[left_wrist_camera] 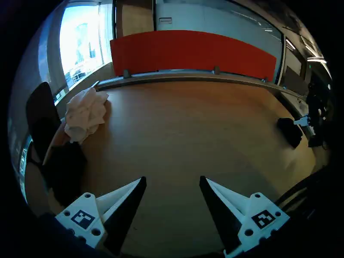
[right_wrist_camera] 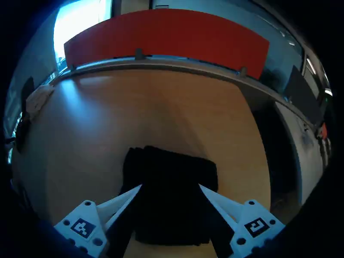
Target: Fold towel
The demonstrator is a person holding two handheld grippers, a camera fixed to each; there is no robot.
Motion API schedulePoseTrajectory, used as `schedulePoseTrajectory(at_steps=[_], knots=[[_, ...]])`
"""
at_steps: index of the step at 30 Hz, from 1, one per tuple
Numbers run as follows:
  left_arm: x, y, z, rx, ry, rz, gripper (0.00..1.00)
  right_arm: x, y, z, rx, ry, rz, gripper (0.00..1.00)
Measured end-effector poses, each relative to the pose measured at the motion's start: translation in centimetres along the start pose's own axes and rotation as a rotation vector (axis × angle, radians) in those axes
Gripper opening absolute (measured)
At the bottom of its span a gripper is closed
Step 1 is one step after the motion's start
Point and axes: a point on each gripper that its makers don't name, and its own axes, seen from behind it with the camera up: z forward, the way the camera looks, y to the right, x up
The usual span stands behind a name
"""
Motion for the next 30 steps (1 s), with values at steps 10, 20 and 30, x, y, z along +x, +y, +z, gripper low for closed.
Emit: schedulePoseTrajectory(at_steps=[10, 20, 30], knots=[[-0.4, 0.0, -0.3, -0.004, -0.004, 0.008, 0.92, -2.4, -0.6, -1.0, -0.015, 0.005, 0.012, 0.82], [-0.3, 0.0, -0.6, -0.004, -0.001, 0.015, 0.92, -3.9, -0.6, -0.6, -0.019, -0.007, 0.016, 0.82], [-1.1, -0.3, -1.2, 0.01, -0.011, 0.017, 0.92, -5.8, 0.3, 0.7, -0.02, -0.056, 0.004, 0.82]])
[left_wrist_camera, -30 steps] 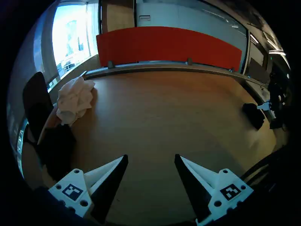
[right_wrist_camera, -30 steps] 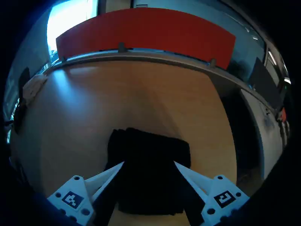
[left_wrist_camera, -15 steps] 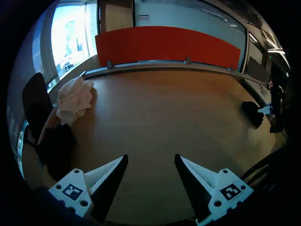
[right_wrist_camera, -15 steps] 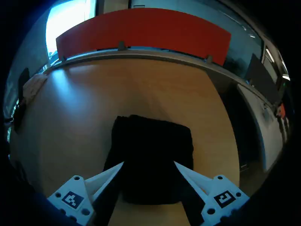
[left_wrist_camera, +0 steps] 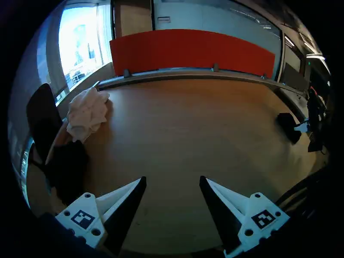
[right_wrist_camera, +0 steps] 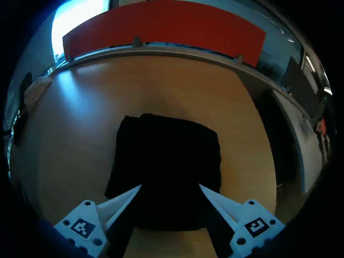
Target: Fold towel
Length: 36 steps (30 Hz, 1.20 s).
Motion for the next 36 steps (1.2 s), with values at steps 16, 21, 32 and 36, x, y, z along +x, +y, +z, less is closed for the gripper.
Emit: schedulePoseTrajectory(at_steps=[16, 21, 32, 36], knots=[[0.5, 0.1, 0.5, -0.008, 0.018, -0.027, 0.92, 3.2, -0.3, -3.4, 0.004, 0.103, 0.054, 0.82], [0.9, 0.2, 0.8, -0.014, 0.027, -0.034, 0.92, 5.2, -0.1, -5.1, 0.004, 0.17, 0.1, 0.82], [1.5, -0.3, 1.0, -0.017, 0.047, -0.048, 0.92, 10.6, 0.5, -9.4, -0.01, 0.368, 0.19, 0.82], [1.8, -0.5, 1.1, -0.017, 0.054, -0.051, 0.92, 12.1, 0.9, -10.8, -0.029, 0.44, 0.215, 0.82]])
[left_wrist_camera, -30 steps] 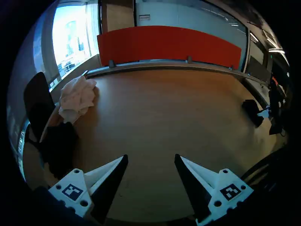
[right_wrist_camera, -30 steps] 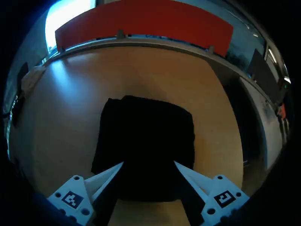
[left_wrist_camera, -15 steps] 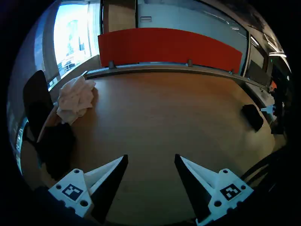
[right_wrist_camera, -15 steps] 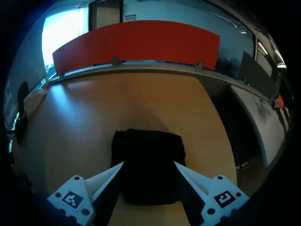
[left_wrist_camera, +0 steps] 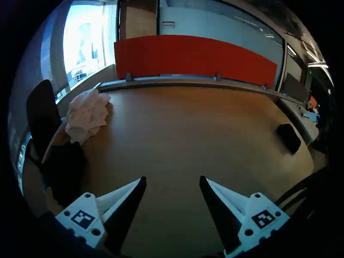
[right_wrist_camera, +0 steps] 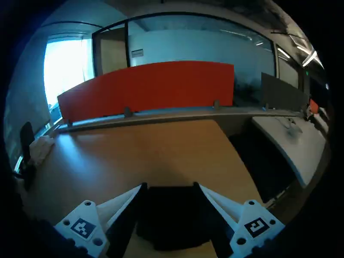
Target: Fold towel
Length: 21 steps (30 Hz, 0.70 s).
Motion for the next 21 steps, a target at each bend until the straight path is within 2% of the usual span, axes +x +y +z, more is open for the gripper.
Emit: schedulePoseTrajectory(at_steps=[9, 17, 21], knots=[[1.0, -0.2, 0.1, -0.007, 0.023, 0.002, 0.92, 2.9, 0.3, -0.9, -0.046, 0.122, 0.043, 0.82], [2.1, -0.2, 0.4, -0.015, 0.052, -0.001, 0.92, 5.3, -0.2, -1.4, -0.083, 0.218, 0.023, 0.9], [2.7, -0.2, 0.5, -0.019, 0.069, -0.009, 0.92, 6.5, -0.6, -1.7, -0.101, 0.267, 0.004, 0.91]])
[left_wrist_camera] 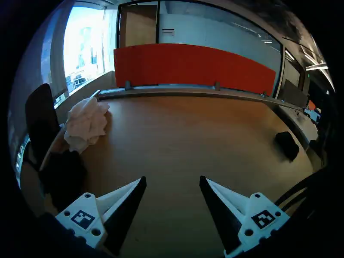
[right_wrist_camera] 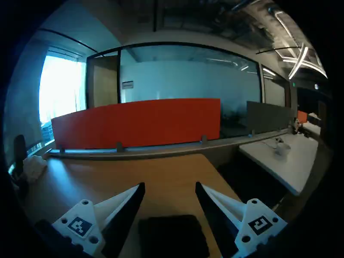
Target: Fold towel
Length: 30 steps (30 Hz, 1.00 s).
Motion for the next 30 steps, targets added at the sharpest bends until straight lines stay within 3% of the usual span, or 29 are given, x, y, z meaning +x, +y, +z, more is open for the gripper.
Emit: schedulePoseTrajectory(at_steps=[13, 23, 30], knots=[[3.2, -0.9, 1.0, -0.006, 0.081, -0.014, 0.92, 2.7, -4.2, 0.0, 0.038, 0.056, -0.025, 0.91], [7.6, -2.3, 2.2, -0.013, 0.179, -0.022, 0.92, 4.3, -10.8, 0.0, 0.097, 0.088, -0.063, 0.91], [11.5, -3.5, 2.6, -0.013, 0.262, -0.02, 0.92, 5.5, -15.2, 0.0, 0.125, 0.121, -0.057, 0.91]])
